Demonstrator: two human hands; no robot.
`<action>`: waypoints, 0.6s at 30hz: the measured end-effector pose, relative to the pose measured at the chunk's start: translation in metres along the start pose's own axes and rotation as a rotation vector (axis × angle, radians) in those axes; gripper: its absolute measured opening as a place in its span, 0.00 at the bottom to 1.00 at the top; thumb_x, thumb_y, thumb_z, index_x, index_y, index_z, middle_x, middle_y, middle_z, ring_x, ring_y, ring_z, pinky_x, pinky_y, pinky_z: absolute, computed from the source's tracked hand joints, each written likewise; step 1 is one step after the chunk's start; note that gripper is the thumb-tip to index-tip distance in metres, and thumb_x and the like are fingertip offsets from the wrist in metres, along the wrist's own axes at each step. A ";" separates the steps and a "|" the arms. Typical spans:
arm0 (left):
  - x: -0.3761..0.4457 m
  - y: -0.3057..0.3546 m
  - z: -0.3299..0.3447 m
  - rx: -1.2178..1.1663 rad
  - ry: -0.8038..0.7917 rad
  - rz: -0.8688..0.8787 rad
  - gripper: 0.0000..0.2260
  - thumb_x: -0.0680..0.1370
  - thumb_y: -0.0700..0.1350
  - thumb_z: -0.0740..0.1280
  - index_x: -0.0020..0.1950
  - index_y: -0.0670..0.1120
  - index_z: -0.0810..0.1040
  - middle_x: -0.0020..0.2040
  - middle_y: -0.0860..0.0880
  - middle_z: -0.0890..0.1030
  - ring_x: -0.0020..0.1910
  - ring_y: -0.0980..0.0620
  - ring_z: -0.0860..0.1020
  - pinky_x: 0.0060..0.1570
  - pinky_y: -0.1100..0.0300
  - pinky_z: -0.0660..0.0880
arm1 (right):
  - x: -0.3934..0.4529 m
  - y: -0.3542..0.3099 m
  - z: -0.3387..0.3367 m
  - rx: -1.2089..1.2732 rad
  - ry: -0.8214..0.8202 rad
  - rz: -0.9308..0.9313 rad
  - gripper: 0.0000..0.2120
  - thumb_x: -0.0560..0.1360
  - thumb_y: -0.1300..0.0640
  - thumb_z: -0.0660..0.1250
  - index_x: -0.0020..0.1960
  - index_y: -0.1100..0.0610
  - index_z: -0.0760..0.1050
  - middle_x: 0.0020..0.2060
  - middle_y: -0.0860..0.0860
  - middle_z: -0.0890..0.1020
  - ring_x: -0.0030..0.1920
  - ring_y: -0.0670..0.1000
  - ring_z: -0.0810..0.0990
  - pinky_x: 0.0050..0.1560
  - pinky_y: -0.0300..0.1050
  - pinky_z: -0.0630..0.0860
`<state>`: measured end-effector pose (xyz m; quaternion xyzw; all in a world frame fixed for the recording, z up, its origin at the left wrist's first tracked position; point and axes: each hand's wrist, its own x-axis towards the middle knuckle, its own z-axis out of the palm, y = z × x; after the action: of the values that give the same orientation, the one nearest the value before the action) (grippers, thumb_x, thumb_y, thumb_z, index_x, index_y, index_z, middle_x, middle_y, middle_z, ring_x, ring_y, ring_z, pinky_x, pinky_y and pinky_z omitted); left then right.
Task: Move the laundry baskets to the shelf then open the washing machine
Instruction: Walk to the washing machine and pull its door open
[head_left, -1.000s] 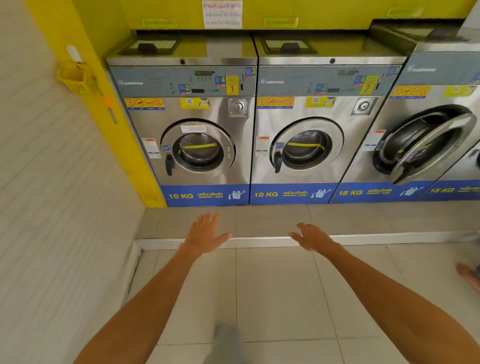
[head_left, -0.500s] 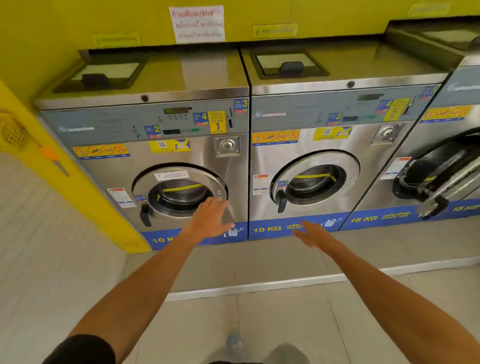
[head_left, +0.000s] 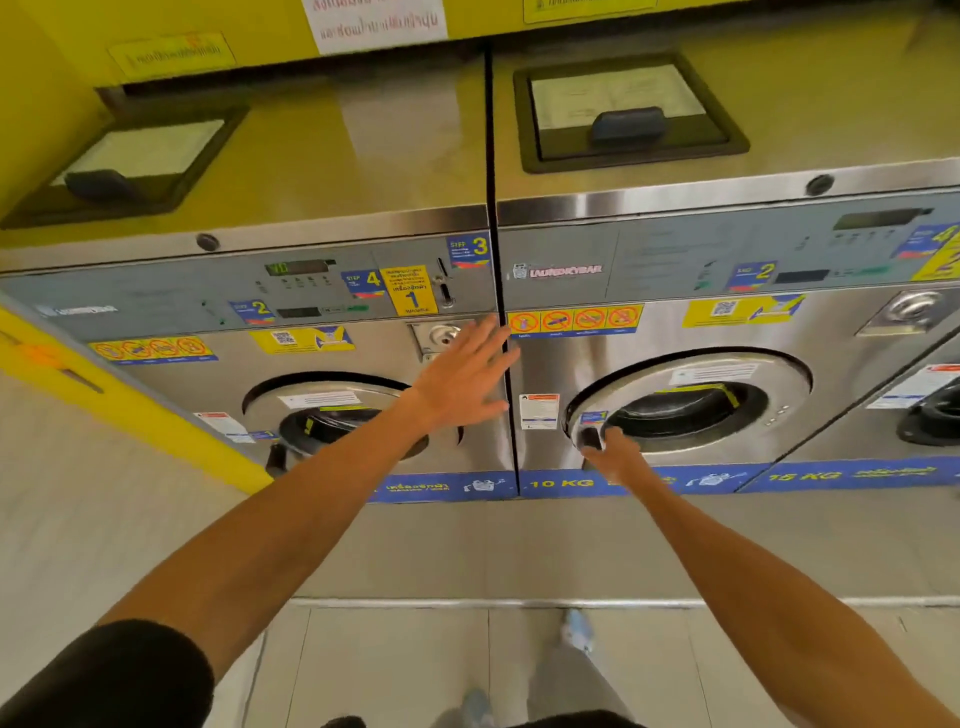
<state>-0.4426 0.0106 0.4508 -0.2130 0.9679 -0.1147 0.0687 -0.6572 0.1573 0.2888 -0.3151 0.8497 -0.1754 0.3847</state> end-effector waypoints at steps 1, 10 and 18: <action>0.007 0.000 -0.001 0.046 0.005 0.037 0.37 0.77 0.65 0.59 0.79 0.45 0.59 0.80 0.39 0.54 0.80 0.39 0.47 0.75 0.43 0.39 | 0.009 -0.005 -0.002 0.036 0.004 0.023 0.22 0.76 0.51 0.65 0.62 0.65 0.68 0.56 0.64 0.79 0.48 0.61 0.78 0.44 0.47 0.73; 0.067 -0.011 0.007 0.374 -0.023 0.467 0.34 0.77 0.56 0.63 0.79 0.43 0.59 0.80 0.39 0.53 0.80 0.40 0.47 0.78 0.42 0.44 | 0.093 0.004 0.017 0.174 -0.115 0.156 0.20 0.78 0.53 0.63 0.63 0.66 0.73 0.57 0.65 0.80 0.51 0.62 0.79 0.47 0.45 0.69; 0.088 -0.034 0.011 0.617 -0.070 0.487 0.39 0.79 0.57 0.57 0.80 0.39 0.42 0.80 0.39 0.40 0.79 0.42 0.38 0.77 0.48 0.36 | 0.123 0.030 0.032 0.215 -0.174 0.208 0.19 0.79 0.54 0.60 0.63 0.66 0.73 0.59 0.66 0.78 0.55 0.64 0.78 0.54 0.55 0.73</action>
<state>-0.5064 -0.0590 0.4408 0.0496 0.9072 -0.3731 0.1878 -0.7071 0.0952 0.1857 -0.1963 0.8174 -0.1967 0.5046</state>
